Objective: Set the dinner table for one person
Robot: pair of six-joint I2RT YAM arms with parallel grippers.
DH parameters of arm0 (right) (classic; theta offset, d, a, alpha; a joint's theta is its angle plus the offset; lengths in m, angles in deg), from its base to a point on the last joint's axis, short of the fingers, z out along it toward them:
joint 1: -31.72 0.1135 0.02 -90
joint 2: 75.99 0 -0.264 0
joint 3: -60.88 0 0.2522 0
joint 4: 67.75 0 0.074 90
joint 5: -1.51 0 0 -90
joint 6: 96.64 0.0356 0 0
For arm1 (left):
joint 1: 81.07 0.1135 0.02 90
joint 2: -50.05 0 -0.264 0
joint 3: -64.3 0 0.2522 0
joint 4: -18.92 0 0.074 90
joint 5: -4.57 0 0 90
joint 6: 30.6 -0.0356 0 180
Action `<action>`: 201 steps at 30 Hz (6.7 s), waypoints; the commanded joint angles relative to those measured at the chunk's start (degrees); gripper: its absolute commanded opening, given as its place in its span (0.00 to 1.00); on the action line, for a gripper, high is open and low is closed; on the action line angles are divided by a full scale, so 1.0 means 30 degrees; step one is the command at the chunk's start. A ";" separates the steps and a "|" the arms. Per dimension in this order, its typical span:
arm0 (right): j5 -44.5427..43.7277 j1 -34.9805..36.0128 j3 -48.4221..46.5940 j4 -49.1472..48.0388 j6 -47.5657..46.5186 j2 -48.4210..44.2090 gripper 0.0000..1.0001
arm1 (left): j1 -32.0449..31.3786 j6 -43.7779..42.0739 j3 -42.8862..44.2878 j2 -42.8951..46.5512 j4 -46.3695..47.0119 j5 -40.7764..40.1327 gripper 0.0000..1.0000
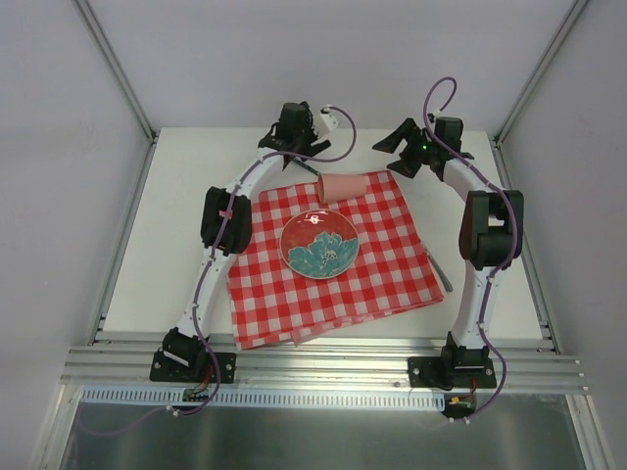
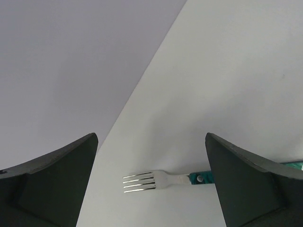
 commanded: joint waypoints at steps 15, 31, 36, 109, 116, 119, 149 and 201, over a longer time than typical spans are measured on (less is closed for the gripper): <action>-0.0446 -0.0313 -0.1162 0.0133 0.0062 0.0324 0.97 | -0.0152 0.1256 -0.4075 0.3586 -0.3376 0.0044 0.99; -0.0534 -0.0196 -0.0781 0.0075 0.0384 0.0412 0.97 | 0.0961 0.6648 -1.0290 0.8627 -0.7363 -0.1012 0.99; -0.0534 -0.0108 -0.0693 0.0046 0.0355 0.0324 0.97 | 0.1165 0.9599 -0.3639 0.7111 -1.0401 0.0738 0.97; 0.1575 -0.3857 -0.3358 0.3796 0.2285 0.3956 0.97 | -0.0796 2.0214 -0.1501 0.1304 -1.1874 -0.1710 0.51; 0.2249 -0.5087 -0.2804 0.3181 0.3517 0.4191 0.97 | -0.0914 1.8340 -0.2697 0.1421 -1.2314 -0.2327 0.38; 0.2395 -0.5352 -0.2073 0.2772 0.3927 0.4016 0.97 | -0.0680 1.7489 -0.3139 0.1451 -1.2314 -0.2560 0.24; 0.2103 -0.4884 -0.2011 0.3238 0.3080 0.4073 0.97 | 0.0756 1.5437 -0.0065 0.0045 -1.1113 -0.2332 0.62; 0.3802 -0.2657 -0.5059 1.2292 -1.1159 0.2200 0.97 | 0.0024 2.2115 -2.1708 2.2777 -1.7057 0.3088 0.00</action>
